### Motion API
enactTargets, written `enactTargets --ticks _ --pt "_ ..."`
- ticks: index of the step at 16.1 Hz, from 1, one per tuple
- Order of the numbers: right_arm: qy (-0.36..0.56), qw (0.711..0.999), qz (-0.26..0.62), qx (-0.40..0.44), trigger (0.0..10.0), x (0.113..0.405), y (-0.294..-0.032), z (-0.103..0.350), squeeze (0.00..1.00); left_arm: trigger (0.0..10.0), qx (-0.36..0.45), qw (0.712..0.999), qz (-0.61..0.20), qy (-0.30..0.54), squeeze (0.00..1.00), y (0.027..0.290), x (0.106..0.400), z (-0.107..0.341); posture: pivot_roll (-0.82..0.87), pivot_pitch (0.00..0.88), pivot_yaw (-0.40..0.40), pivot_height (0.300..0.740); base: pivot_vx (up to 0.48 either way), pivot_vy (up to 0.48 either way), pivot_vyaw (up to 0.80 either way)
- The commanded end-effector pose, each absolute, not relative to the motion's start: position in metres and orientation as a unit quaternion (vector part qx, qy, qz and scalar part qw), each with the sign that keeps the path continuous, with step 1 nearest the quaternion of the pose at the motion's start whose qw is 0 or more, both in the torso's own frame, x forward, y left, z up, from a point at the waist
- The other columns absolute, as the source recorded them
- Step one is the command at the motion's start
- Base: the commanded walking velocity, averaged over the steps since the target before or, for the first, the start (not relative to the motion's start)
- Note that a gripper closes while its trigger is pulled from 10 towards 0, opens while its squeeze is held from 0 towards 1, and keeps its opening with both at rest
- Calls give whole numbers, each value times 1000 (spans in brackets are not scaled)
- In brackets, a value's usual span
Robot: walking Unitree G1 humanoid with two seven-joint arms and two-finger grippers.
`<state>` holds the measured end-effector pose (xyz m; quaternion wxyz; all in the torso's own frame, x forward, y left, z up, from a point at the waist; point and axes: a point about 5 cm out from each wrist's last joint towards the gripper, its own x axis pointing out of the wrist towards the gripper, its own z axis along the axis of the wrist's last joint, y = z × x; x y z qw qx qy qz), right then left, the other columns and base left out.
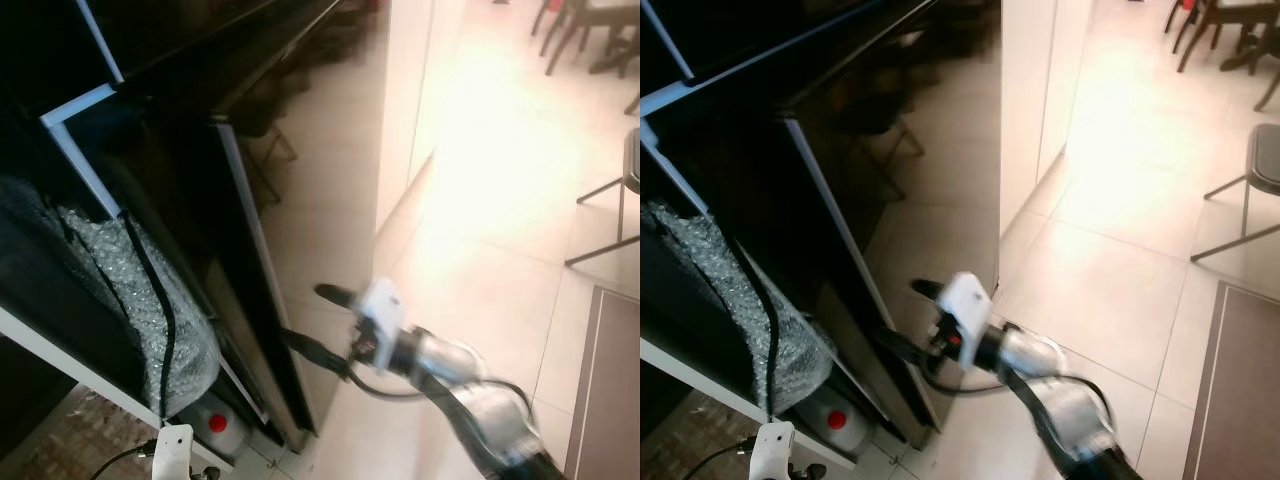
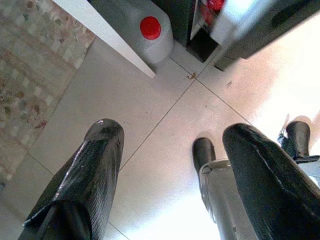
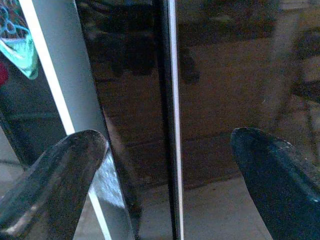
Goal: Restocking fridge
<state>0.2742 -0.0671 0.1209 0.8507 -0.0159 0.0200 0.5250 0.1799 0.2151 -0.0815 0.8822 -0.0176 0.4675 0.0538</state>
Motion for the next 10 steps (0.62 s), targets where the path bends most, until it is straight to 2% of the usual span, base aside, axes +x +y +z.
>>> enactTargets --ticks 1,2,5,10 --pt "8 842 539 -29 10000 280 -57 125 0 10000 -18 880 64 470 0 219 177 -82 -169 0 115 740 0 0 0" --pt "5 845 532 -49 10000 290 -50 124 0 10000 -19 881 66 469 0 219 178 -82 -156 0 110 740 0 0 0" --pt "4 876 481 -40 10000 318 -36 128 0 10000 -24 882 76 465 0 219 179 -81 -133 0 98 740 0 0 0" --pt "29 868 491 -73 10000 339 -11 127 0 10000 -26 881 83 464 0 219 179 -81 -111 0 90 740 0 0 0"
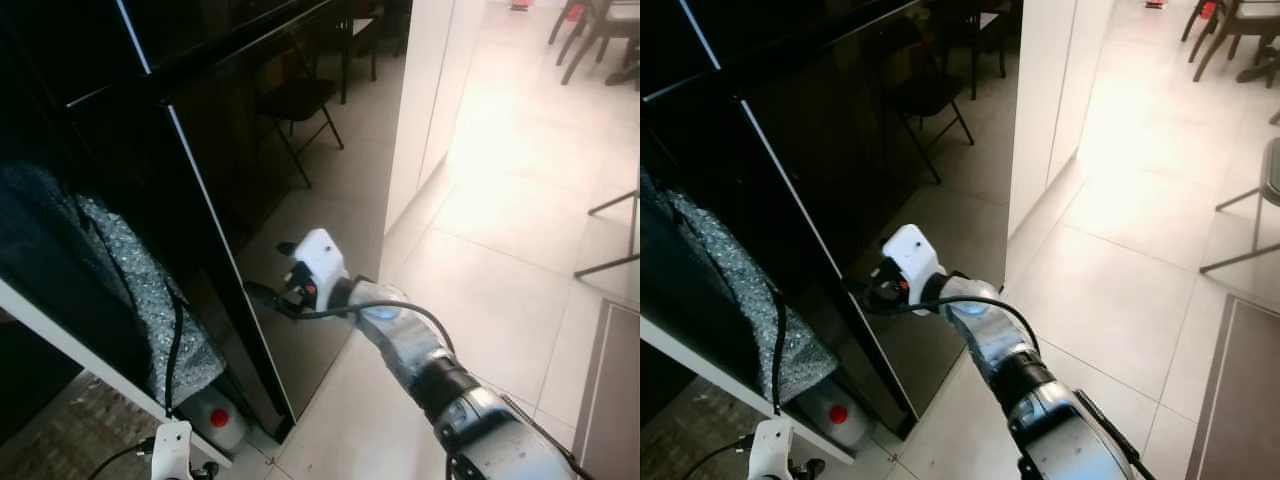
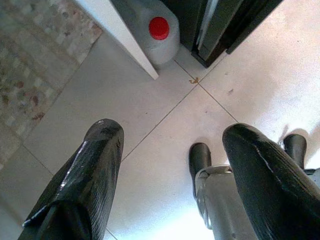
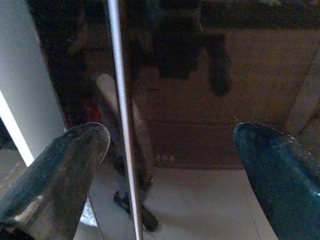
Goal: Restocking fridge
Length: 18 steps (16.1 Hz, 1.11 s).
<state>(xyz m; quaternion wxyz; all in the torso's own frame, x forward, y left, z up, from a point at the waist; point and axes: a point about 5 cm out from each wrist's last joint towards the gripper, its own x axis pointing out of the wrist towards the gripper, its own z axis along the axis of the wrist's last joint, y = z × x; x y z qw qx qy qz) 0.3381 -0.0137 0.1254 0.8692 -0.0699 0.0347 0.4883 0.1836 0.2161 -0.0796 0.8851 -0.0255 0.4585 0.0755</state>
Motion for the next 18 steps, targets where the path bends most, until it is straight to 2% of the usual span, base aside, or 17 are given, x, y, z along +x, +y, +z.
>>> enactTargets --ticks 1,5,18 --pt "32 870 487 -68 10000 342 -7 129 0 10000 -28 881 86 464 0 220 179 -81 -105 0 89 740 0 0 0" --pt "36 873 482 -66 10000 350 1 136 0 10000 -29 881 91 463 0 220 179 -81 -87 1 83 740 0 0 0" --pt "29 862 507 -2 10000 350 40 162 0 10000 -37 884 98 456 0 220 179 -81 -46 0 64 740 0 0 0"
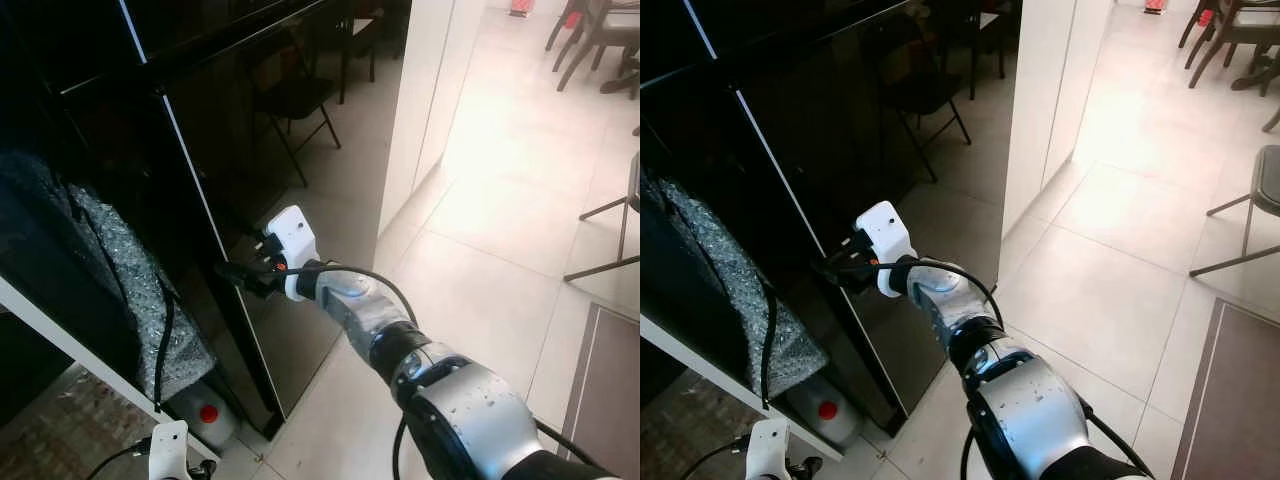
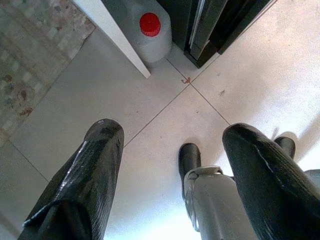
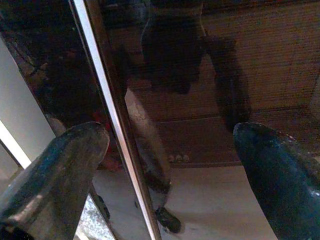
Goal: Restocking fridge
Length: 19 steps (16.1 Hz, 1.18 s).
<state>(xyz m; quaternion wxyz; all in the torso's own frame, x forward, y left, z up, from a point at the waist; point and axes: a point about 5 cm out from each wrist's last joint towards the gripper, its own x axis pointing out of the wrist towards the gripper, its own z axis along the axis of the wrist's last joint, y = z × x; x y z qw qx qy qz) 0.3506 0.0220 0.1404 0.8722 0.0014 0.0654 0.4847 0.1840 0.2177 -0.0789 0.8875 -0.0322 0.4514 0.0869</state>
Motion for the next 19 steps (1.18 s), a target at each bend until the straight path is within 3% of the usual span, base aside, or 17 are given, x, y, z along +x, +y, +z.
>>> enactTargets --ticks 1,10,19 --pt "31 862 507 -1 10000 350 40 161 0 10000 -37 884 97 456 0 219 179 -81 -45 0 63 740 0 0 0" --pt "12 881 472 30 10000 332 3 113 0 10000 -39 880 99 463 0 217 176 -83 -114 0 72 740 0 0 0" --pt "-57 927 368 42 10000 293 -64 105 0 10000 -30 880 94 464 0 219 176 -83 -140 0 92 740 0 0 0"
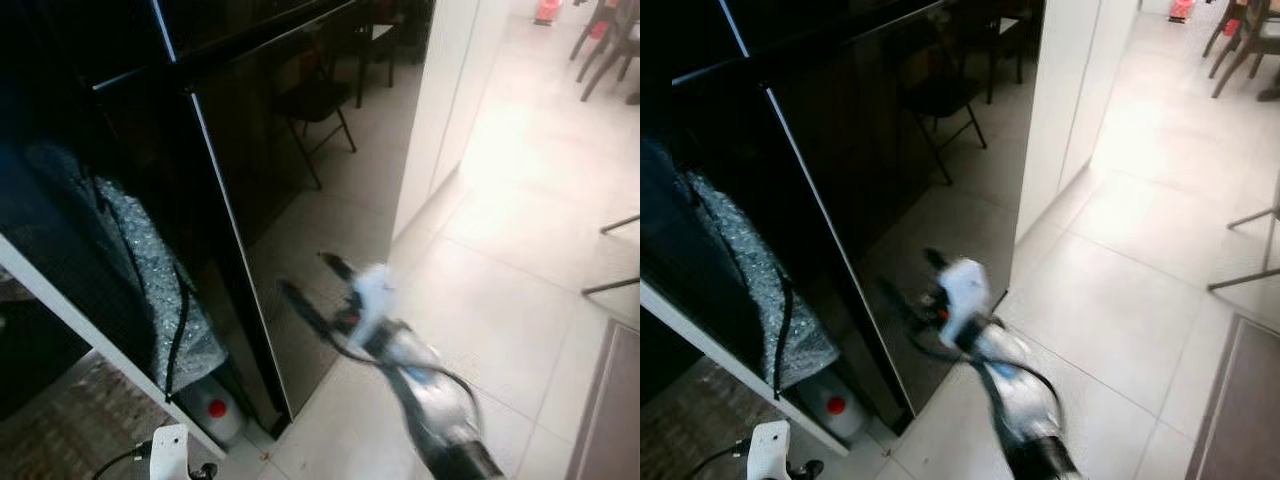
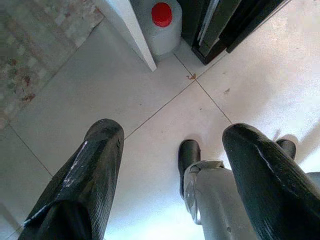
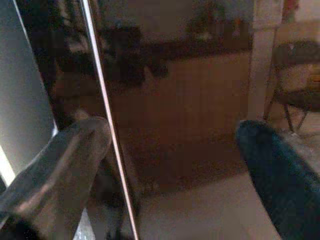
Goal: Restocking fridge
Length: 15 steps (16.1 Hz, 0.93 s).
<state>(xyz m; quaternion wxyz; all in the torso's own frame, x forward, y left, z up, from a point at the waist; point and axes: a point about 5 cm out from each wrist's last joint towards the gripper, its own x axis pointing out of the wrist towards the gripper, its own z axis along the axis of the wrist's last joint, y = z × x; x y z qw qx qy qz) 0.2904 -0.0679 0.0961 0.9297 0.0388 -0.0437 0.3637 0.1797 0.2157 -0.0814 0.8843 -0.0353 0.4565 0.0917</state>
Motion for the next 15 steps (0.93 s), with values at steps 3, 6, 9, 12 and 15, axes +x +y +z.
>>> enactTargets --ticks 3,6,9,12,15 --pt "-66 953 293 34 10000 280 -103 110 0 10000 -28 879 96 465 0 220 175 -83 -145 0 93 740 0 0 0" --pt "-36 995 83 30 10000 267 -174 97 0 10000 -27 880 97 465 0 220 175 -83 -146 4 91 740 0 0 0" --pt "81 982 -165 35 10000 236 -275 41 0 10000 -26 879 95 466 0 221 176 -83 -159 17 99 740 0 0 0" --pt "248 949 -186 65 10000 193 -290 -26 0 10000 -27 879 95 466 0 221 176 -82 -163 19 108 740 0 0 0" --pt "432 892 -121 48 10000 145 -251 -81 0 10000 -24 880 92 466 0 222 177 -82 -140 21 112 740 0 0 0"
